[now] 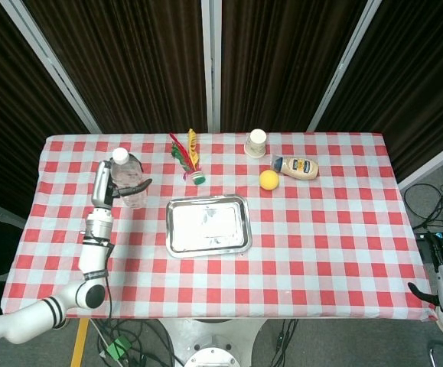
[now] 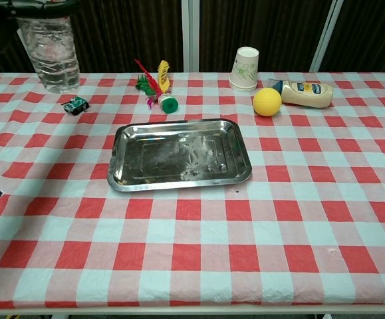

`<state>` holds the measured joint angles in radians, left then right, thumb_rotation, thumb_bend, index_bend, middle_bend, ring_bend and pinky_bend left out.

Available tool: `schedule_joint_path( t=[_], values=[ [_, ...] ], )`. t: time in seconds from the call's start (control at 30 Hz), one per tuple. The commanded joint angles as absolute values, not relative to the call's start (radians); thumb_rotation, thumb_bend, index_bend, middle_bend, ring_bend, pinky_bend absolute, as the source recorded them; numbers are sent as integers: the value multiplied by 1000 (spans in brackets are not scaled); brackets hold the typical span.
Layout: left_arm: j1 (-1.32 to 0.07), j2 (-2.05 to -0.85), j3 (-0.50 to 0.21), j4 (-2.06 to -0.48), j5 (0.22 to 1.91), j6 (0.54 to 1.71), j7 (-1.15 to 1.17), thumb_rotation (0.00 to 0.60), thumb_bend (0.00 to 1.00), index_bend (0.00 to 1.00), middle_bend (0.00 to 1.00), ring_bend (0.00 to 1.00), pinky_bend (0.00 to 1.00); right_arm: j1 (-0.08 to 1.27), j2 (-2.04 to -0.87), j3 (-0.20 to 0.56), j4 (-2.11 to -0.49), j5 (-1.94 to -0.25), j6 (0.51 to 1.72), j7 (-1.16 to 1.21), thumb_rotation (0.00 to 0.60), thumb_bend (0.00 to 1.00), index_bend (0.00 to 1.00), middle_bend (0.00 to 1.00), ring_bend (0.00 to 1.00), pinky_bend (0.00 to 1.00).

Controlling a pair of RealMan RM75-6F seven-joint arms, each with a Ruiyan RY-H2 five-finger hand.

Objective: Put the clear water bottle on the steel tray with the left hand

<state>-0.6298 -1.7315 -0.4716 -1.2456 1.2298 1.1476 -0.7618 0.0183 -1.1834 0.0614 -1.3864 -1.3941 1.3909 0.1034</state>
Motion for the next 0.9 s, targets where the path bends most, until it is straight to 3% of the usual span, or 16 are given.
schedule_joint_path(
  t=[0.03, 0.1, 0.23, 0.37, 0.57, 0.73, 0.9],
  values=[
    [-665, -1786, -432, -1289, 1267, 1141, -758, 600, 350, 667, 686, 556, 624, 21, -1183, 62, -1387, -1391, 1385, 97, 600, 101, 0, 51, 0, 0],
    [-642, -1772, -432, -1290, 1265, 1176, -744, 600, 350, 667, 685, 556, 625, 21, -1183, 63, -1390, -1390, 1386, 98, 600, 101, 0, 51, 0, 0],
    [-624, -1677, -515, -1216, 1181, 1149, -751, 600, 348, 667, 678, 556, 623, 17, -1183, 58, -1385, -1399, 1393, 108, 600, 101, 0, 52, 0, 0],
    [-645, -1697, -453, -1272, 1258, 1141, -759, 600, 340, 661, 672, 556, 622, 35, -1186, 57, -1389, -1382, 1347, 86, 600, 101, 0, 53, 0, 0],
    [-650, -1699, -484, -1206, 1224, 1153, -766, 600, 334, 659, 668, 556, 621, 20, -1186, 54, -1385, -1388, 1373, 97, 600, 101, 0, 56, 0, 0],
    [-644, -1792, -430, -1226, 1251, 1215, -746, 600, 318, 658, 668, 556, 622, 25, -1184, 62, -1389, -1389, 1376, 107, 600, 101, 0, 55, 0, 0],
    [-636, -1949, -411, -1144, 1264, 1346, -707, 600, 280, 658, 672, 556, 624, 20, -1182, 67, -1389, -1387, 1385, 128, 600, 101, 0, 54, 0, 0]
  ],
)
